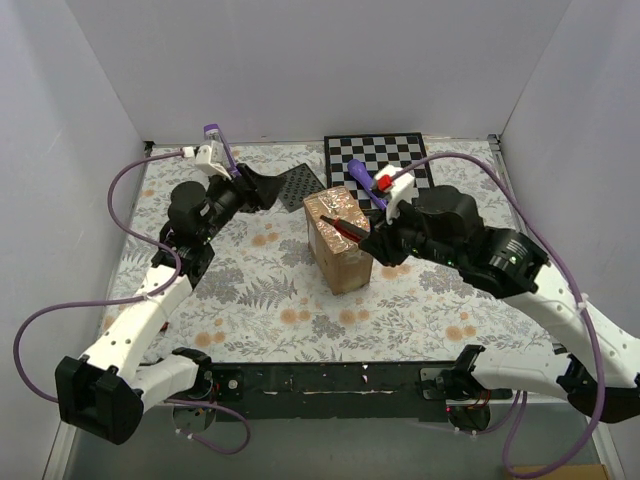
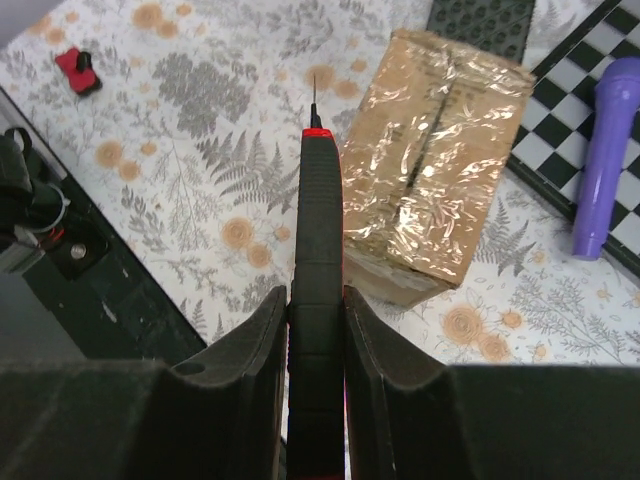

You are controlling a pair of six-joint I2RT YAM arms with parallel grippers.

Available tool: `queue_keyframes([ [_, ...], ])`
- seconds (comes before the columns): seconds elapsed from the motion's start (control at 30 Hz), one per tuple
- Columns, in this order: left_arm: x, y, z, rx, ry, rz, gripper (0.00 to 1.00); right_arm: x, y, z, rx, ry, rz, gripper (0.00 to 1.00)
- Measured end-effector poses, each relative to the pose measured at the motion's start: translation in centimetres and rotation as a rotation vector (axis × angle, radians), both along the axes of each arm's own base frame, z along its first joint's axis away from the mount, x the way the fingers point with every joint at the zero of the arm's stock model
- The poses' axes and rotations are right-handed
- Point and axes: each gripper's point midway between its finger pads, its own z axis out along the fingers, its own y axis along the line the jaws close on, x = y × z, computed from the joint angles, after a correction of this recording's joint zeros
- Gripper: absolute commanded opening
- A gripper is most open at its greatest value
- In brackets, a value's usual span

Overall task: Unpack the express box
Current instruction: Cut the express box at the center of the board.

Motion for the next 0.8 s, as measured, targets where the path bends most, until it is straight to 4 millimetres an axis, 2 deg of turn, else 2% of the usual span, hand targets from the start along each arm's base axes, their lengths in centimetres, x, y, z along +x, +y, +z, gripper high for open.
queue_keyframes([
  [0.13, -2.4, -2.1, 4.1, -0.069, -0.131, -0.164, 0.76, 0.0, 2.0, -1.1, -0.088, 0.083, 0.082, 0.01],
  [0.17, -2.8, -2.5, 4.5, -0.078, -0.149, -0.202, 0.82, -0.1, 2.4, -1.1, -0.103, 0.097, 0.102, 0.01],
  [0.23, -3.8, -3.4, 5.0, -0.084, -0.171, -0.277, 0.83, -0.3, 2.9, -1.0, -0.123, 0.119, 0.137, 0.01],
  [0.33, -6.0, -5.4, 5.2, -0.076, -0.193, -0.472, 0.82, -1.2, 3.1, -0.8, -0.137, 0.15, 0.2, 0.01],
  [0.37, -6.8, -6.2, 5.4, -0.072, -0.201, -0.556, 0.98, -1.6, 3.2, -0.7, -0.138, 0.164, 0.224, 0.01],
  [0.43, -8.4, -7.6, 5.4, -0.065, -0.203, -0.724, 0.98, -2.5, 3.3, -0.7, -0.136, 0.191, 0.268, 0.01],
  [0.53, -10.5, -8.4, 4.1, -0.045, -0.169, -0.891, 0.98, -3.5, 3.6, -0.9, -0.132, 0.228, 0.326, 0.01],
  [0.67, -13.4, -8.5, 3.4, 0.002, -0.19, -1.007, 0.98, -4.5, 4.1, -1.4, -0.132, 0.272, 0.384, 0.01],
  [0.8, -15.3, -9.2, 3.1, 0.042, -0.208, -1.076, 0.98, -4.9, 4.7, -1.8, -0.134, 0.305, 0.416, 0.01],
])
